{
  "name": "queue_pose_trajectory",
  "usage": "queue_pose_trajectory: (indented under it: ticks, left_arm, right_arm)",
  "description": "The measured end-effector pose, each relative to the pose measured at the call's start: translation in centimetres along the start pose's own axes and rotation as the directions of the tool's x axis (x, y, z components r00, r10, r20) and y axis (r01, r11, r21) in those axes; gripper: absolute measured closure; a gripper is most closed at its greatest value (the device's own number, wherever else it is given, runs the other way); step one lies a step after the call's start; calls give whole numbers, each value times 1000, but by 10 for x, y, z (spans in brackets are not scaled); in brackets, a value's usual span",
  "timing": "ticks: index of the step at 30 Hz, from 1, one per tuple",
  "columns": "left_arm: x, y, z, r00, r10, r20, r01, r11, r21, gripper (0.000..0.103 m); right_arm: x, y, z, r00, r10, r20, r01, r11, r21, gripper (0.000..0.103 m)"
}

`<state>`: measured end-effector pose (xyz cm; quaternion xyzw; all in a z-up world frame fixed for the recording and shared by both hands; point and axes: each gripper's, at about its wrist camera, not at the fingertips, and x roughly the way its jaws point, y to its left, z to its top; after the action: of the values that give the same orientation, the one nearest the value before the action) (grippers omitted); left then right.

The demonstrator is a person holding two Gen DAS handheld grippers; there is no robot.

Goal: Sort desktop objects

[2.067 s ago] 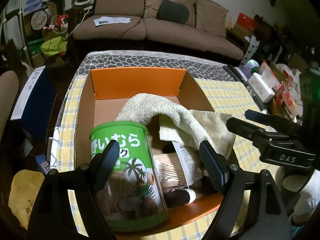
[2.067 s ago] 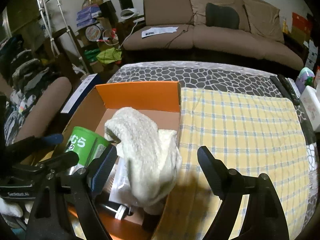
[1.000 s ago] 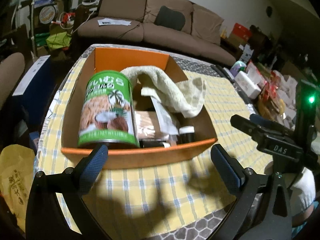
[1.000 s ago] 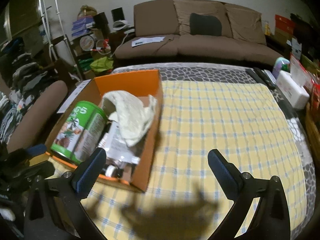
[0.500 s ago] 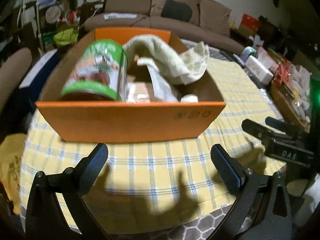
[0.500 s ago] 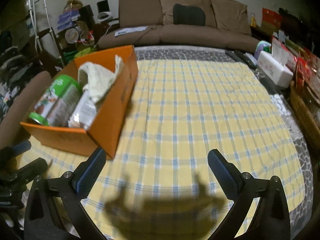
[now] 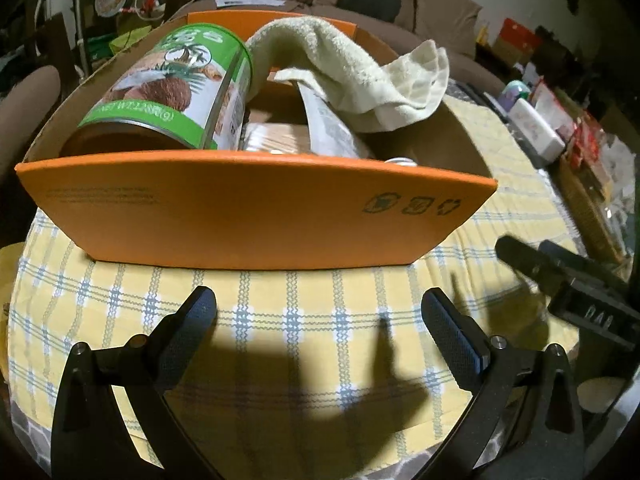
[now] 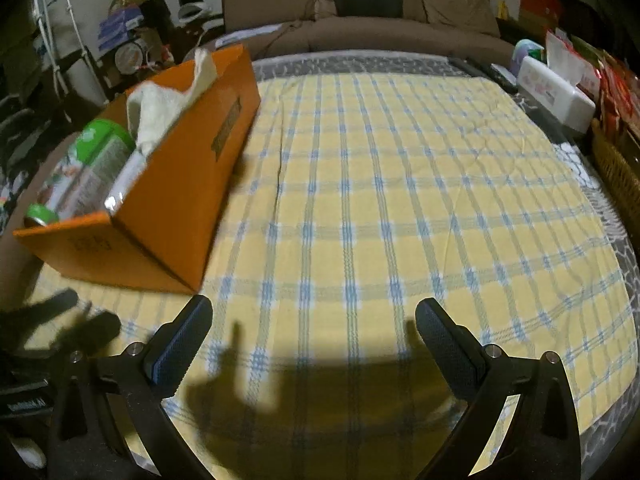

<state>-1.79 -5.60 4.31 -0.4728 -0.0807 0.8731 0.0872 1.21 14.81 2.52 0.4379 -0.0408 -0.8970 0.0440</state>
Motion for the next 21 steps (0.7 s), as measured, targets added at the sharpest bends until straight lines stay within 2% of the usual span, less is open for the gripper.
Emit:
queue_pose_trajectory:
  ticks: [5,12,17,21]
  left_arm:
    - [0,-1,2,1000,18,9,-18,1000,11,0]
    - [16,0,1,998,54,-12,-54,999,7,0]
    - [31,-10,-2,998,48,-37,-48,999,18,0]
    - [37,-18,-4,995,97,-24,-96,995,39,0]
  right_arm:
    - [-6,1,9,999,10,32,-11,1000,15,0]
    - [17,1,-3,998,-54,-31,53,998,-25,0]
    - [27,-5,-10,996,-74,-51,73,997,-31,0]
    - [35,-2,-16,993,-89,-72,86,995,-53,0]
